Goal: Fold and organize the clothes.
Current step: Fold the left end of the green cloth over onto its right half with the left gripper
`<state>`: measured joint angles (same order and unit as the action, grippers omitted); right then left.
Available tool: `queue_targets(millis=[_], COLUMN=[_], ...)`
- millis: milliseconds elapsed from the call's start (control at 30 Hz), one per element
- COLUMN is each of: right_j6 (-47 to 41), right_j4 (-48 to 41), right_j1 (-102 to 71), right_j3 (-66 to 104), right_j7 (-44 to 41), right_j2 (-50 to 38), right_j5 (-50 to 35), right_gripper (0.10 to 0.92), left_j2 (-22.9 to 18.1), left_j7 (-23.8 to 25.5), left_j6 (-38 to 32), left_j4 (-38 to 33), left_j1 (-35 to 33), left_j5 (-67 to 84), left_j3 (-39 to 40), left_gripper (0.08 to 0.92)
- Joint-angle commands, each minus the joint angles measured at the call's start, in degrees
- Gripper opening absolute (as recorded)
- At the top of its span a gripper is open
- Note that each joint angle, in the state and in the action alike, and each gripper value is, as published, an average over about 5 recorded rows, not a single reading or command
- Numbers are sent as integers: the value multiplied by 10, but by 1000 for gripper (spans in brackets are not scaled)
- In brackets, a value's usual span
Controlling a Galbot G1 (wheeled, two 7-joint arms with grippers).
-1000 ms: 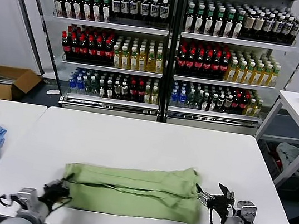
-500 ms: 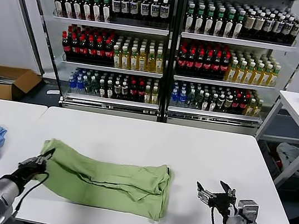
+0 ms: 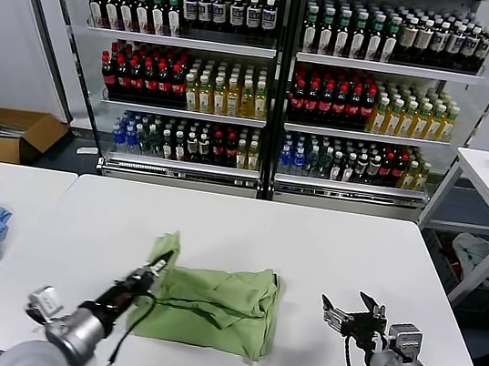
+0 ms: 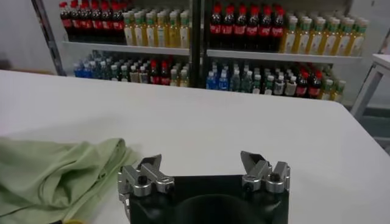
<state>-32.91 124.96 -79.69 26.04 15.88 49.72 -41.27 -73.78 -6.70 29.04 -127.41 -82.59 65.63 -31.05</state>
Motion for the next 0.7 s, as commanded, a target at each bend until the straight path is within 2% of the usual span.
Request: queue_targets(millis=[33, 300, 433, 700], right_j6=[1, 2, 2, 2], right_j4=[-4, -8, -10, -12], right_j1=[3, 6, 8, 10], right_j3=[0, -1, 1, 0], right_j7=[-2, -4, -5, -5], right_j2=[-2, -5, -8, -7], right_j5=[3, 2, 1, 1], right_gripper=[823, 823, 823, 823], left_j2=[-75, -80, -80, -72], left_j7=[-3, 0, 21, 46], left_j6=[-1, 0, 19, 36], left_j4=[71, 144, 166, 172], left_j1=[60, 99, 113, 115], left_j5=[3, -14, -34, -39], left_j3=[128, 167, 178, 174], left_gripper=[101, 101, 124, 349])
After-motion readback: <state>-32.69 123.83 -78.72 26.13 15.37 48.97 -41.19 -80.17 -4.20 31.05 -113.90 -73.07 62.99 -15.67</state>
